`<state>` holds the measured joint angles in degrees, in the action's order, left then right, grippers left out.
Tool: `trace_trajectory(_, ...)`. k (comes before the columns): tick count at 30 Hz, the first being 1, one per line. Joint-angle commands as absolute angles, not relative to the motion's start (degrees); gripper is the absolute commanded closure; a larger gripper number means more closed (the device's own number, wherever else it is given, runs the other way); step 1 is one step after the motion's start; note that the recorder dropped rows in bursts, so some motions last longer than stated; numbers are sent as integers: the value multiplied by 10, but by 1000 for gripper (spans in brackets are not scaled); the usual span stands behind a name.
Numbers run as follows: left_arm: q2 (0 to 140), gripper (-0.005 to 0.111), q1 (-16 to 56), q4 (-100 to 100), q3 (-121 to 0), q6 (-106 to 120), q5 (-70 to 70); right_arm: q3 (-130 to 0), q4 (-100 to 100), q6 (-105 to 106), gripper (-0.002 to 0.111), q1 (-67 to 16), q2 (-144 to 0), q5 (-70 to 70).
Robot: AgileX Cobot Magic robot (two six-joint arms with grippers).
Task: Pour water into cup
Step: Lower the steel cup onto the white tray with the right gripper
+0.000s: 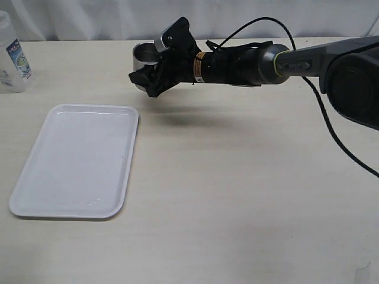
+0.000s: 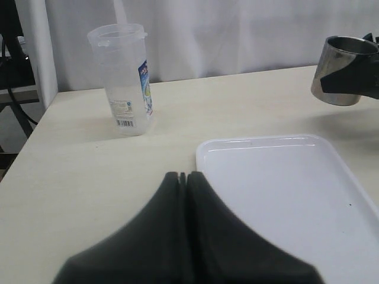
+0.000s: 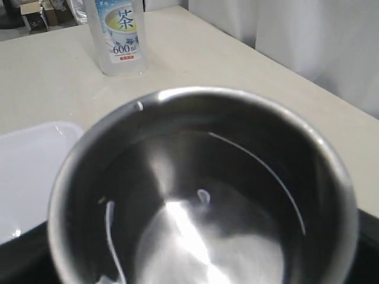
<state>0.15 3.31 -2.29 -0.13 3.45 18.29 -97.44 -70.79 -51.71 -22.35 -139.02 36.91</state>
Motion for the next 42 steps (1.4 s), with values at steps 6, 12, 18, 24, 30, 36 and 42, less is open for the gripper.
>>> trace_trajectory(6, 0, 107, 31, -24, 0, 31, 179, -975, -697, -520, 104, -222, -1384, 392)
trace_trajectory(12, 0, 107, 31, -24, 0, 31, 179, -948, -697, -488, 104, -222, -1381, 393)
trace_trajectory(18, 0, 107, 31, -24, 0, 31, 179, -912, -697, -484, 104, -222, -1345, 393)
trace_trajectory(24, 0, 107, 31, -24, 0, 31, 179, -867, -700, -504, 104, -222, -1308, 404)
trace_trajectory(30, 0, 107, 31, -24, 0, 31, 179, -843, -711, -515, 104, -247, -1304, 436)
trace_trajectory(36, 0, 107, 31, -24, 0, 31, 179, -844, -711, -484, 104, -317, -1304, 402)
trace_trajectory(42, 0, 107, 31, -24, 0, 31, 179, -857, -694, -458, 104, -358, -1310, 404)
